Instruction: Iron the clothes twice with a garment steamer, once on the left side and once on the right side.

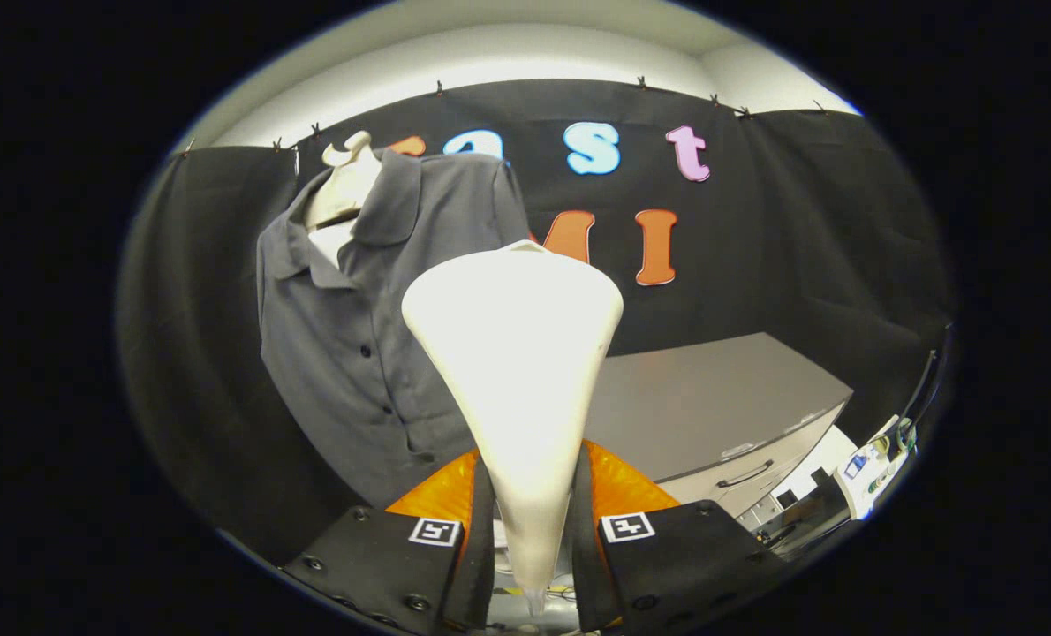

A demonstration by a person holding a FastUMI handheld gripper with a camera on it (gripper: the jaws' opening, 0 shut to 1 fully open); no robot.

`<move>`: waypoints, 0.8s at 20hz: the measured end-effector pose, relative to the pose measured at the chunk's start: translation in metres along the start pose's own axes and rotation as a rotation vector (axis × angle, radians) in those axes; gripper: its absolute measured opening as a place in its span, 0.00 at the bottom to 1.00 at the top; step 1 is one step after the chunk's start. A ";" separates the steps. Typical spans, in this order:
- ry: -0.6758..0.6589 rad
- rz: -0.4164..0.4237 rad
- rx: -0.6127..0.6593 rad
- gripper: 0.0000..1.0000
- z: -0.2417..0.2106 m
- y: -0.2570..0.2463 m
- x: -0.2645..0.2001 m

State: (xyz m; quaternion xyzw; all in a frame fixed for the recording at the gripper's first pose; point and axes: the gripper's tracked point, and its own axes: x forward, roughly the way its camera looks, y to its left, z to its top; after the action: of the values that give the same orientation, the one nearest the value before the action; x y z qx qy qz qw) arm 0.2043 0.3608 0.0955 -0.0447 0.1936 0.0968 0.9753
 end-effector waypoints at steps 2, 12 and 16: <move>-0.045 -0.026 0.021 0.44 0.019 -0.017 -0.015; -0.163 -0.076 0.078 0.44 0.050 -0.059 -0.060; -0.148 -0.084 0.095 0.44 0.042 -0.065 -0.057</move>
State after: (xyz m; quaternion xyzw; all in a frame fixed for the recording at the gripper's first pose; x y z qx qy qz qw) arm 0.1811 0.2929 0.1594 0.0008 0.1235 0.0498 0.9911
